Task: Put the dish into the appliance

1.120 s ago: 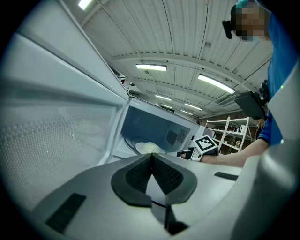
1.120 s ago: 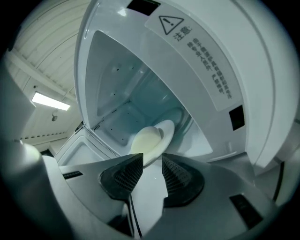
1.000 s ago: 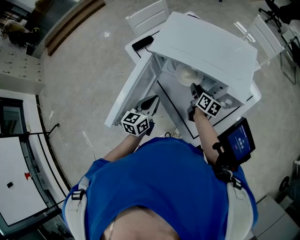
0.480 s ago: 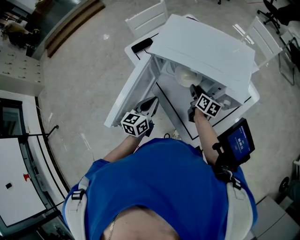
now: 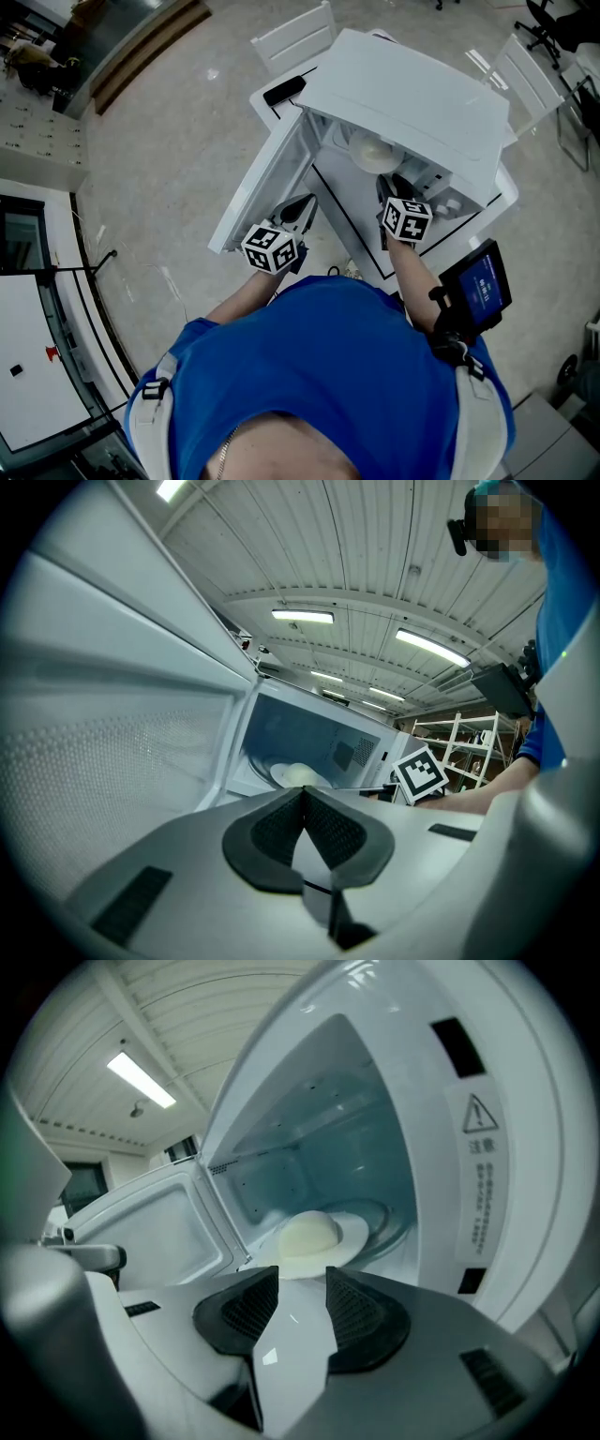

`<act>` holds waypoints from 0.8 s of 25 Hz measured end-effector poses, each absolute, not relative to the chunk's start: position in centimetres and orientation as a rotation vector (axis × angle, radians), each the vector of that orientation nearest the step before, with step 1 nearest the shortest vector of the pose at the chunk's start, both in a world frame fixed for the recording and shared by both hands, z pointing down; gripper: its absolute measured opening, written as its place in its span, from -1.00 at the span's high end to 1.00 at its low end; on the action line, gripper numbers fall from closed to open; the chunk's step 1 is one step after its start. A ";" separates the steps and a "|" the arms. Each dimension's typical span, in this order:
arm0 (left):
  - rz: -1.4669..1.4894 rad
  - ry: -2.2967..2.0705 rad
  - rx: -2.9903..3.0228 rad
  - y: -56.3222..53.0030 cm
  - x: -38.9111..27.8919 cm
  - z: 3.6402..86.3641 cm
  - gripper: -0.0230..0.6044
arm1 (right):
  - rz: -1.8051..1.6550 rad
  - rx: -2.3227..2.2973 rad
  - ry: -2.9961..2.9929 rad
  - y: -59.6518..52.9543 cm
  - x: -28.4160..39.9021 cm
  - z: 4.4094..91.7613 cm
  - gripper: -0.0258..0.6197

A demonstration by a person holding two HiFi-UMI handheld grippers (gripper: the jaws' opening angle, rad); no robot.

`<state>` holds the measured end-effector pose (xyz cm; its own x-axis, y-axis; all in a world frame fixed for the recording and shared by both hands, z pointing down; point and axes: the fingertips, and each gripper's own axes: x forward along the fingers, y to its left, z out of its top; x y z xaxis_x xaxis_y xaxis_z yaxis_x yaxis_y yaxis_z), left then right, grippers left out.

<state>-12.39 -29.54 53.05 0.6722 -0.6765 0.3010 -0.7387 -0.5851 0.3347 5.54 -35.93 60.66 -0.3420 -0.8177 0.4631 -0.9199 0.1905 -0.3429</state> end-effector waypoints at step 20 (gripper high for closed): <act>0.201 -1.131 2.427 -29.8 -13.3 53.3 0.91 | 0.453 1.530 -2.174 -38.5 3.9 60.9 0.43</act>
<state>-13.30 -29.84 53.28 0.6525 -0.6897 0.3138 -0.7556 -0.5609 0.3383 3.90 -38.54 60.93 -0.2902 -0.7982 0.5279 -0.9426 0.3338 -0.0134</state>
